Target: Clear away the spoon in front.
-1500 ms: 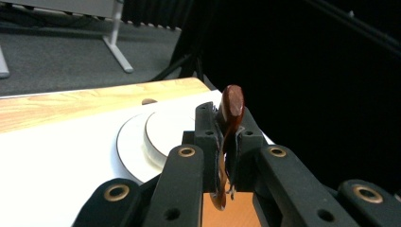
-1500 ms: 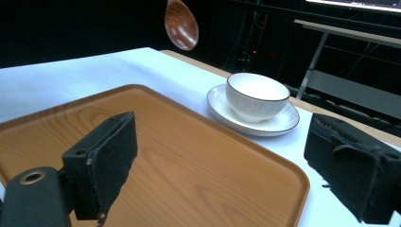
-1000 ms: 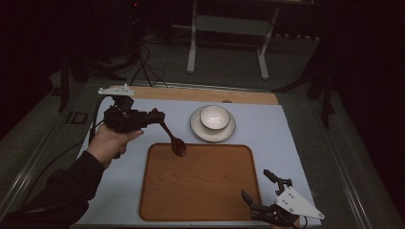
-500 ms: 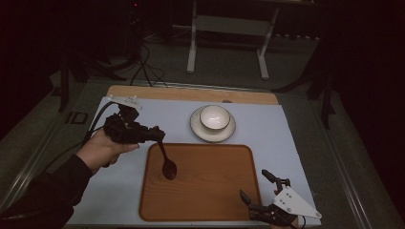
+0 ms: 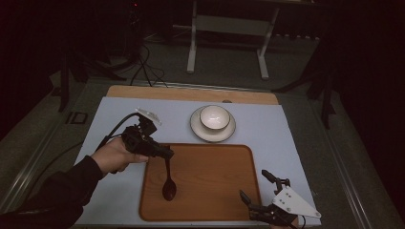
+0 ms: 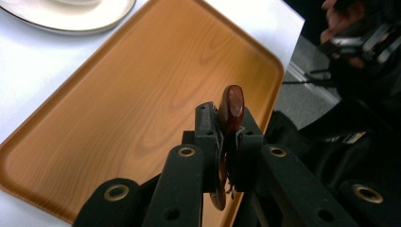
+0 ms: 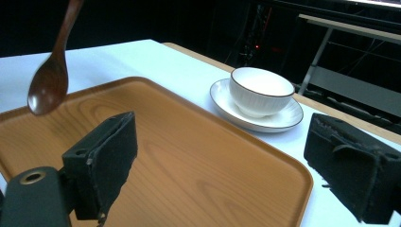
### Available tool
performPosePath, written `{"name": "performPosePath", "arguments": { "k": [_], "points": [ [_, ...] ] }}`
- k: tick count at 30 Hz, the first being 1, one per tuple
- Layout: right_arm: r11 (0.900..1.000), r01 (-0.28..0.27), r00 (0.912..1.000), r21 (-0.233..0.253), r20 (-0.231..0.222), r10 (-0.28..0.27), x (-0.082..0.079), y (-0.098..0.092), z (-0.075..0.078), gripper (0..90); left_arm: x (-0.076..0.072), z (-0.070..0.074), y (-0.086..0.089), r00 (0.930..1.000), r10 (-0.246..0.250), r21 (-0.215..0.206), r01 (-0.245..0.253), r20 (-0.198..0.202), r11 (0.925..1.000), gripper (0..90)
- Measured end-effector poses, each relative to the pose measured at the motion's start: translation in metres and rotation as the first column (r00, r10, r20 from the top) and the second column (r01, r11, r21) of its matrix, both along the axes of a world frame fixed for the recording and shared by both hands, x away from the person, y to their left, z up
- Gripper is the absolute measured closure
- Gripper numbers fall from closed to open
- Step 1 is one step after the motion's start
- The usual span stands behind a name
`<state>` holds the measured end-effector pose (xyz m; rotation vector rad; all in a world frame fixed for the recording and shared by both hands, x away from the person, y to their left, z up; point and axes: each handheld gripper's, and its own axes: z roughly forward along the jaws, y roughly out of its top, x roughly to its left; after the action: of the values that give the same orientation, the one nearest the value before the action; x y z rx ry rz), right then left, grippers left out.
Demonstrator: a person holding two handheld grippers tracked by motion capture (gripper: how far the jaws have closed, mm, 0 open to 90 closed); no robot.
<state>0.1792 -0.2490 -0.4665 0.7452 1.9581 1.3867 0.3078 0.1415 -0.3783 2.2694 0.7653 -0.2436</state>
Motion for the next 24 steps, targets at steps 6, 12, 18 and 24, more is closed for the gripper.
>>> {"name": "performPosePath", "arguments": {
  "k": [6, 12, 18, 24],
  "points": [
    [1.0, -0.002, 1.0, -0.006, -0.003, 0.002, 0.001, 0.0, -0.001, 10.5, 0.004, -0.024, -0.014, 0.998, -0.032, 0.048, 0.035, -0.054, 0.9982, 83.5],
    [1.0, -0.003, 1.0, -0.006, -0.004, 0.003, 0.0, 0.0, -0.001, 10.5, 0.009, -0.037, -0.021, 0.9955, -0.039, 0.072, 0.045, -0.087, 0.9964, 83.5],
    [1.0, 0.003, 1.0, -0.01, -0.007, -0.003, 0.001, 0.0, -0.001, 10.5, 0.021, -0.055, -0.028, 0.9873, 0.016, 0.086, -0.003, -0.158, 0.9963, 83.3],
    [1.0, 0.005, 1.0, -0.007, -0.009, -0.005, 0.001, -0.001, -0.001, 10.5, 0.029, -0.067, -0.033, 0.9819, 0.082, 0.087, -0.068, -0.17, 0.9939, 82.1]
  ]
}}
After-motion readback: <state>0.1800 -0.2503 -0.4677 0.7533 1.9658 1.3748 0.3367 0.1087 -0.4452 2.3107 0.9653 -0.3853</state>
